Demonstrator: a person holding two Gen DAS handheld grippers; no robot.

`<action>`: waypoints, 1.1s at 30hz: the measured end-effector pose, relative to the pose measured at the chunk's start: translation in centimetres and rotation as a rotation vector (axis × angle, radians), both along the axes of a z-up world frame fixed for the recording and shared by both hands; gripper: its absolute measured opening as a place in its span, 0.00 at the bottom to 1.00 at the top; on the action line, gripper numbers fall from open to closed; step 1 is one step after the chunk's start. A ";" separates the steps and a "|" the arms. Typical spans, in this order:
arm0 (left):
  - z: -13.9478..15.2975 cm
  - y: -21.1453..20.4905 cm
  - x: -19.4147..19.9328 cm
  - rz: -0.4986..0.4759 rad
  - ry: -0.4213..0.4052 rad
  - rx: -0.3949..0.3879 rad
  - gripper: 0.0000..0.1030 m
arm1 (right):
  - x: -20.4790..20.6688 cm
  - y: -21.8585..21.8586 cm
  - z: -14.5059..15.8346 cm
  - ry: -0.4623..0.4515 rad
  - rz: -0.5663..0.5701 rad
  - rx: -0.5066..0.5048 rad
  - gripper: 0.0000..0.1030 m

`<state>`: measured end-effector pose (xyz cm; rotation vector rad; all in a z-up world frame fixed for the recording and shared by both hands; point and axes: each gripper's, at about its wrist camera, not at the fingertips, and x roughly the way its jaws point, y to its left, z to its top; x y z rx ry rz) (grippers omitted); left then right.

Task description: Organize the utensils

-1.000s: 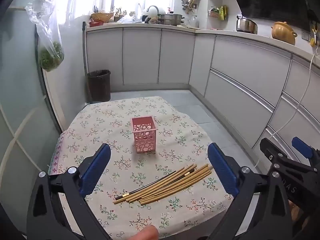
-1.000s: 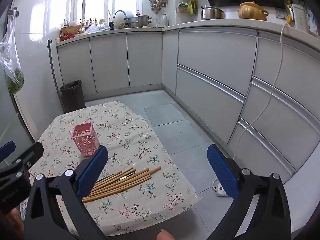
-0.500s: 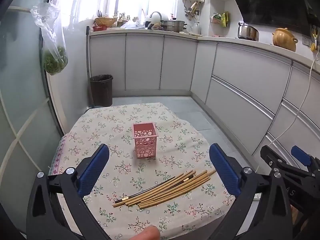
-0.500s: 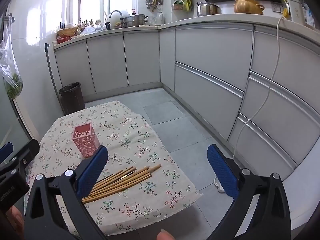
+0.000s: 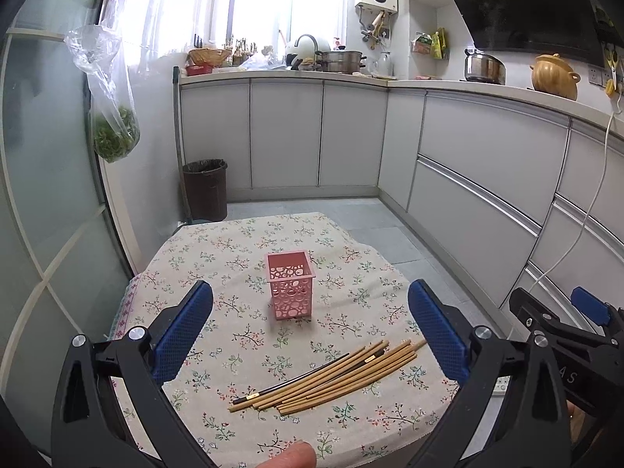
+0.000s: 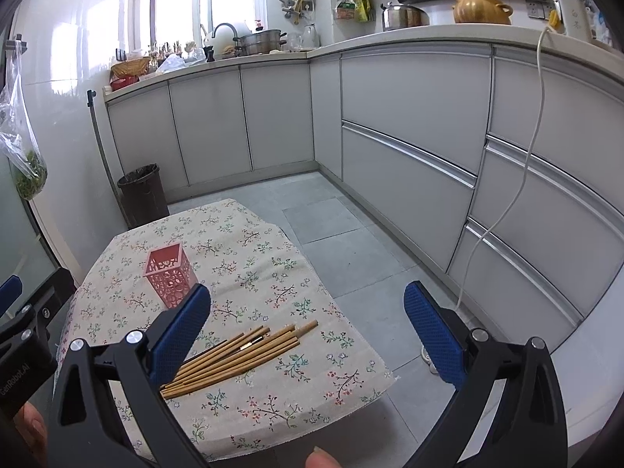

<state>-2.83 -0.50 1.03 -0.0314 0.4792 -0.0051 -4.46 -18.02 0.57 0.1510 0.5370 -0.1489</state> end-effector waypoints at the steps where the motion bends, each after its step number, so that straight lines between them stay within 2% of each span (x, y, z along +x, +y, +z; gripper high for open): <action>1: 0.0 0.0 0.0 0.000 0.002 0.002 0.93 | 0.0 -0.2 0.2 -0.002 0.000 0.000 0.94; 2: -0.1 0.0 0.0 -0.001 0.003 0.002 0.93 | -0.3 0.8 -0.5 -0.006 -0.003 -0.004 0.94; 33: -0.2 -0.3 0.3 -0.003 0.018 0.010 0.93 | -0.2 0.9 -0.5 0.000 0.017 -0.001 0.94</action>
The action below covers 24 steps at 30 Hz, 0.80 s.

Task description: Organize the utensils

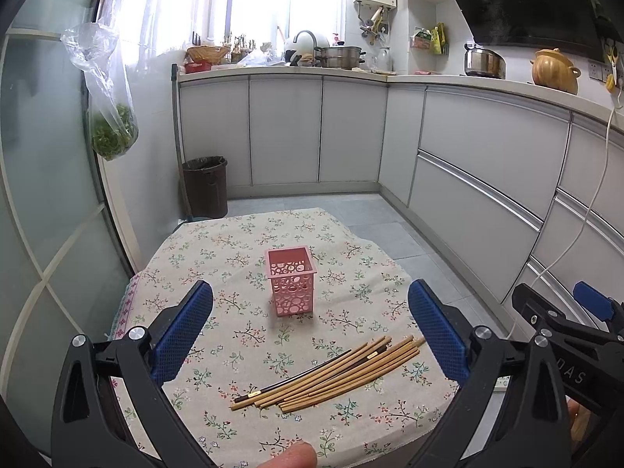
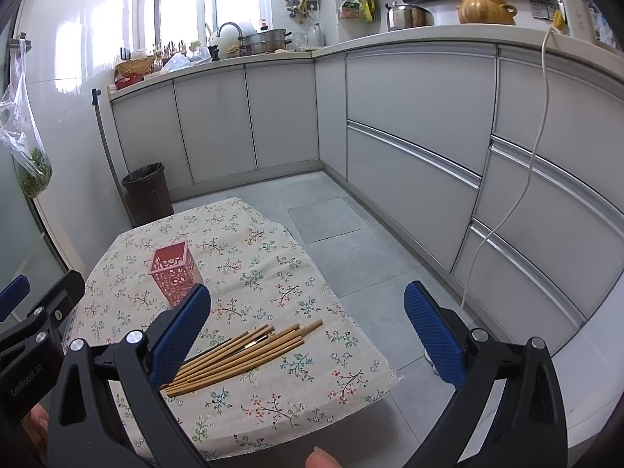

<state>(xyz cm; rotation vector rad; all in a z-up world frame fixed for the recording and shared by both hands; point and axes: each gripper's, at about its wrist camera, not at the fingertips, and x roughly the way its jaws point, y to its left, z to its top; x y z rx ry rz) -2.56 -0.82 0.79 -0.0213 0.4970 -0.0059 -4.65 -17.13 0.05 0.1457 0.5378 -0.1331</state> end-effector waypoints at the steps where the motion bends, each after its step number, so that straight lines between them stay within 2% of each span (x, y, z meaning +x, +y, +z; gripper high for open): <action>1: -0.1 0.0 0.0 0.000 0.001 -0.001 0.93 | 0.0 0.0 0.0 0.000 0.000 0.000 0.94; 24: -0.2 -0.1 0.1 0.013 0.009 0.002 0.93 | 0.2 0.0 -0.6 0.014 -0.003 0.009 0.94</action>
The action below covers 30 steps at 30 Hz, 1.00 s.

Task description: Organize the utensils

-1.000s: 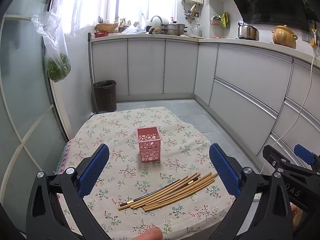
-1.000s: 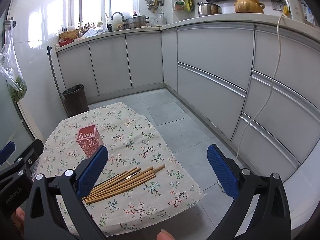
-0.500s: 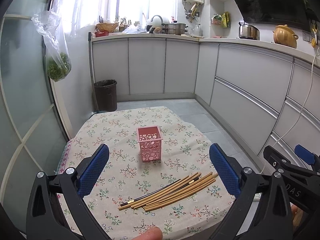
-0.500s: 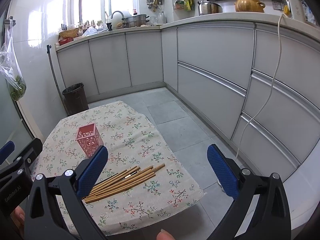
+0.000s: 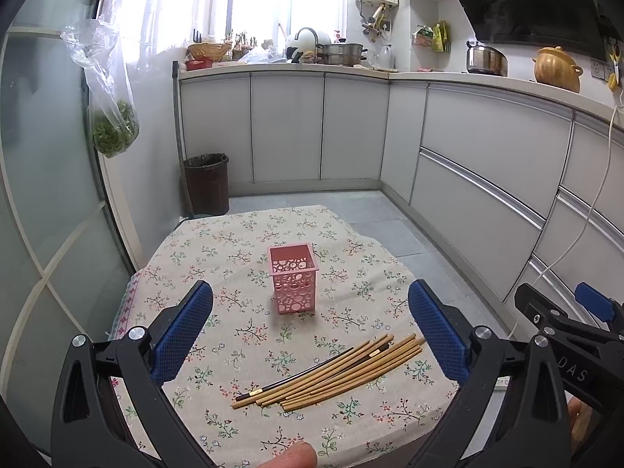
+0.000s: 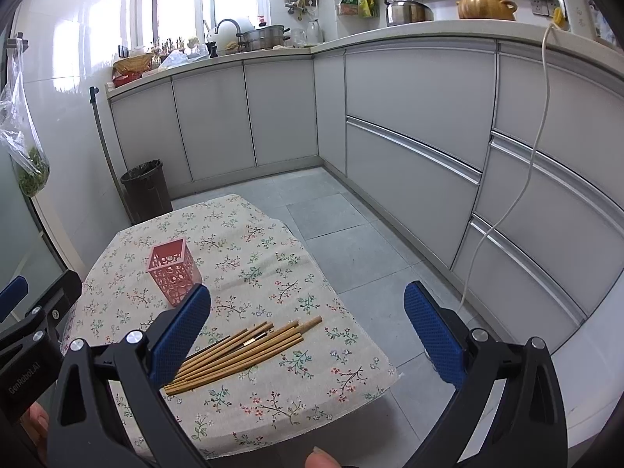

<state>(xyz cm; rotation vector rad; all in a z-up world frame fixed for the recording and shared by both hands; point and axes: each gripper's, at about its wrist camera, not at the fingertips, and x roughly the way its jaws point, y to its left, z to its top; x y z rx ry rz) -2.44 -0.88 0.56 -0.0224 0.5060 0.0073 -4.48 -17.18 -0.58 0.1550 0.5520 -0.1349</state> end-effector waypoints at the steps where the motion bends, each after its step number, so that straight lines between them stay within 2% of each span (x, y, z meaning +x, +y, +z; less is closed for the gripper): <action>1: 0.0 0.0 0.0 0.000 0.001 0.000 0.93 | 0.0 0.0 0.0 0.000 0.000 0.001 0.94; 7: -0.1 -0.1 0.0 0.001 0.004 0.001 0.93 | 0.1 -0.2 0.0 0.004 -0.003 0.003 0.94; 11: -1.0 0.1 1.1 -0.005 0.068 -0.010 0.93 | 0.4 -0.7 -0.2 0.015 -0.031 0.016 0.94; 16: -3.9 0.6 3.8 -0.028 0.250 -0.041 0.93 | 1.8 -2.1 -1.5 0.095 -0.071 0.071 0.94; 21: -8.3 -0.3 6.7 -0.088 0.464 -0.024 0.93 | 3.2 -3.3 -3.0 0.182 -0.088 0.125 0.94; 24: -10.6 -2.0 8.4 -0.185 0.564 0.038 0.93 | 3.7 -4.4 -3.9 0.222 -0.095 0.197 0.94; 30: -13.9 -6.0 13.2 -0.380 0.684 0.108 0.93 | 4.5 -6.3 -4.3 0.228 -0.135 0.259 0.94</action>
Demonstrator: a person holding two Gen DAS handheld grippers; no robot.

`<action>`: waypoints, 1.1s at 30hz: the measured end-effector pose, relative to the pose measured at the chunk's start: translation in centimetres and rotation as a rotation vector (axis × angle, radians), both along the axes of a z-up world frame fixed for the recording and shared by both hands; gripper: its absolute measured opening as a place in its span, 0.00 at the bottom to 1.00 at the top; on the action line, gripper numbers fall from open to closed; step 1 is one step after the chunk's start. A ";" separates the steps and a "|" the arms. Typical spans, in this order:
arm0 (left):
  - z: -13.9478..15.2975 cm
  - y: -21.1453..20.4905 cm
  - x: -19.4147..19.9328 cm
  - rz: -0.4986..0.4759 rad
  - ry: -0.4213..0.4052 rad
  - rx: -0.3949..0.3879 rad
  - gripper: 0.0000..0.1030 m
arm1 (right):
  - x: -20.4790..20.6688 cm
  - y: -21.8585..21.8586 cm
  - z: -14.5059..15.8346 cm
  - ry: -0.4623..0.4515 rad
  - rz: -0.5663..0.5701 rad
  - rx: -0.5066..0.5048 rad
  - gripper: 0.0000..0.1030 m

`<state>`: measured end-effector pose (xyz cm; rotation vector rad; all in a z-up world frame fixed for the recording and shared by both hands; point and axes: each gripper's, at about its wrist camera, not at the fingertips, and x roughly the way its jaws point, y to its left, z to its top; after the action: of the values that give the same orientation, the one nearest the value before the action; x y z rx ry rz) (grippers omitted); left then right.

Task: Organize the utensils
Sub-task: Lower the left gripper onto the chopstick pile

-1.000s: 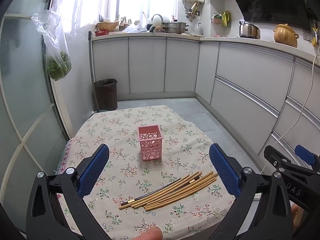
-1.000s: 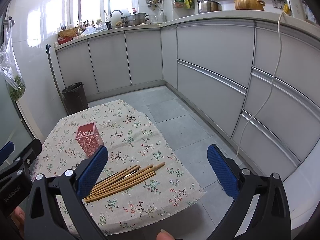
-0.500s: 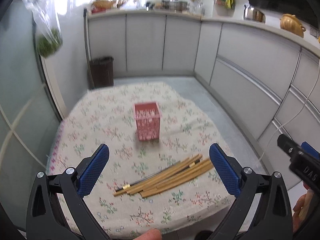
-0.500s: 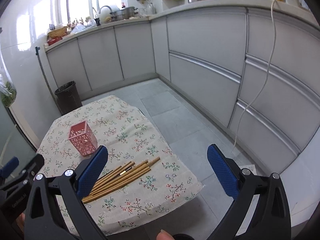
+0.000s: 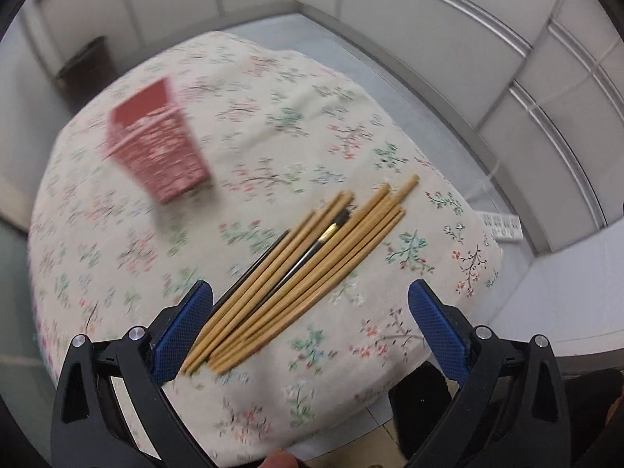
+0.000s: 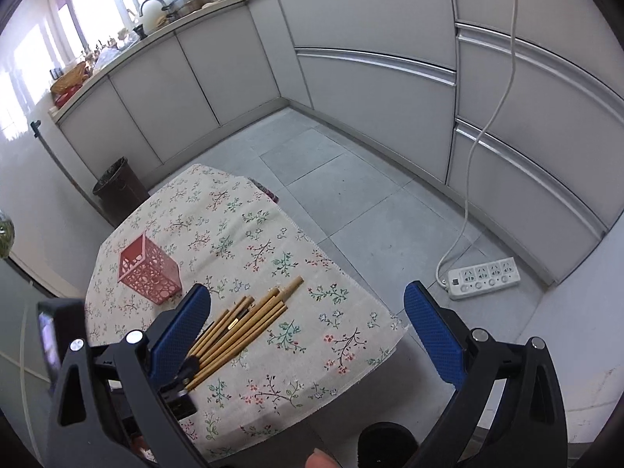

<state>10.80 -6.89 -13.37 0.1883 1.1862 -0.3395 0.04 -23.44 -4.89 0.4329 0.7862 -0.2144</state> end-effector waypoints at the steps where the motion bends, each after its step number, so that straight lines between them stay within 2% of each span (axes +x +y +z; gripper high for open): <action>1: -0.5 -0.6 0.9 -0.021 0.012 0.012 0.93 | 0.3 -0.2 -0.2 0.007 -0.004 -0.005 0.94; 3: -1.9 -1.7 3.7 -0.047 0.075 0.037 0.93 | 0.9 -0.4 -0.7 0.027 -0.008 -0.006 0.94; 6: -4.1 -1.6 7.2 -0.019 0.201 0.067 0.84 | 1.9 -0.8 -1.6 0.071 -0.007 0.028 0.94; 8: -5.4 -1.2 8.6 -0.008 0.277 0.080 0.71 | 2.3 -0.9 -2.2 0.088 0.007 0.049 0.94; 10: -6.4 -1.0 9.3 -0.014 0.310 0.137 0.63 | 2.8 -0.9 -2.6 0.100 0.019 0.060 0.94; 18: -7.2 0.6 9.2 -0.066 0.280 0.246 0.46 | 4.4 -1.1 -4.2 0.149 0.032 0.111 0.94; 20: -7.2 1.0 8.8 -0.081 0.271 0.264 0.40 | 4.7 -0.8 -4.4 0.160 0.036 0.105 0.94; 22: -7.6 1.4 8.7 -0.091 0.279 0.270 0.39 | 5.0 -0.4 -4.5 0.163 0.037 0.088 0.94; 29: -8.6 3.0 7.7 -0.092 0.290 0.212 0.37 | 5.4 0.7 -4.3 0.162 0.033 -0.013 0.94; 33: -7.6 4.0 7.0 -0.102 0.280 0.190 0.37 | 5.6 0.9 -4.4 0.168 0.035 -0.023 0.94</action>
<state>17.81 -2.86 -20.94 0.3767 1.4902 -0.3506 5.63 -22.58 -9.33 0.3822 0.9540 -0.2291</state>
